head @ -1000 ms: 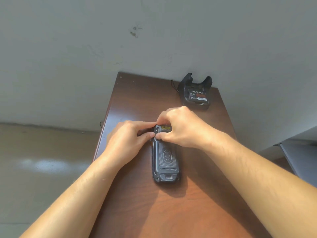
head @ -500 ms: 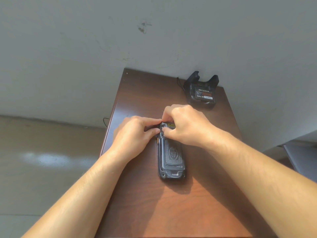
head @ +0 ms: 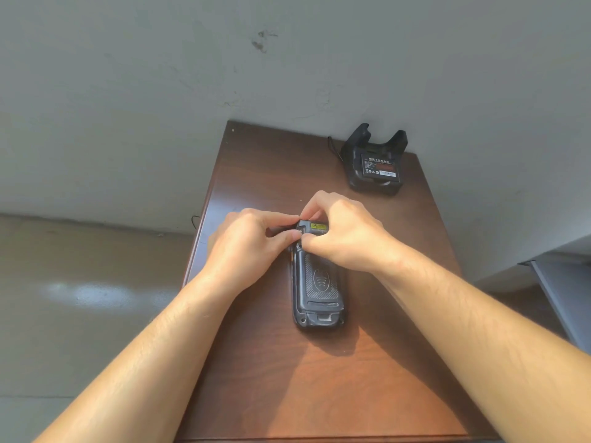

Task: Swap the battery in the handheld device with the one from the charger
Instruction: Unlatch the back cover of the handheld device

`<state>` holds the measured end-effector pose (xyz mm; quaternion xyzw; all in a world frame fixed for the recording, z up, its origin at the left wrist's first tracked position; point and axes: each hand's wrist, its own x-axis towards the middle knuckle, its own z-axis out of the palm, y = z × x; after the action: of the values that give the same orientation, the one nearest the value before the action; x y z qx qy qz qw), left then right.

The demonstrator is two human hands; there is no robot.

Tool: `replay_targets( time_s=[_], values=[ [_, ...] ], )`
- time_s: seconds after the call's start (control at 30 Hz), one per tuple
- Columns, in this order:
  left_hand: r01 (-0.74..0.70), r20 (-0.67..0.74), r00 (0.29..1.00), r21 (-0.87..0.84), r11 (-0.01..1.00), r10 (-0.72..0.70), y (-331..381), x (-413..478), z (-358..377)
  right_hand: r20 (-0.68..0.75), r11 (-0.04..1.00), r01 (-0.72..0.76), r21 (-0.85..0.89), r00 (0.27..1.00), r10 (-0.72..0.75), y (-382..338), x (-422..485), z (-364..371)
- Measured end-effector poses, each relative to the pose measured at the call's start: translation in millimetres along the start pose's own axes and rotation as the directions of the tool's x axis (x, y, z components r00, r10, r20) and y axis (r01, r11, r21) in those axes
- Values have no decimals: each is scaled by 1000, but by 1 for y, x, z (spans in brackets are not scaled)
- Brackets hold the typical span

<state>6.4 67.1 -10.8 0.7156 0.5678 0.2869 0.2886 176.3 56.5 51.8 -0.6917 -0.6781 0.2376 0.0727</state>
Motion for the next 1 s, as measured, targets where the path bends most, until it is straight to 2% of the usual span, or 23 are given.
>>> replay_targets(
  time_s=[0.33, 0.47, 0.53, 0.67, 0.8, 1.0],
  values=[
    [26, -45, 999, -9, 1000, -26, 7, -3, -1, -98, 999, -2, 50, 995, 7, 2, -11, 15],
    [21, -39, 999, 25, 999, -20, 7, -4, 1, -348, 990, 91, 107, 936, -48, 25, -35, 20],
    [8, -33, 999, 31, 999, -7, 7, -4, 0, -377, 991, 91, 97, 925, -48, 31, -49, 26],
    [2, -34, 999, 19, 1000, -1, 10, -4, 0, -280, 999, 47, -25, 959, -53, 21, -60, 40],
    [11, -41, 999, 22, 1000, -10, 11, -5, -1, -374, 985, -9, -171, 926, -57, 6, -55, 51],
    [17, -44, 999, 23, 1000, -16, 9, -4, 0, -450, 984, -38, -174, 892, -45, 5, -52, 61]
  ],
)
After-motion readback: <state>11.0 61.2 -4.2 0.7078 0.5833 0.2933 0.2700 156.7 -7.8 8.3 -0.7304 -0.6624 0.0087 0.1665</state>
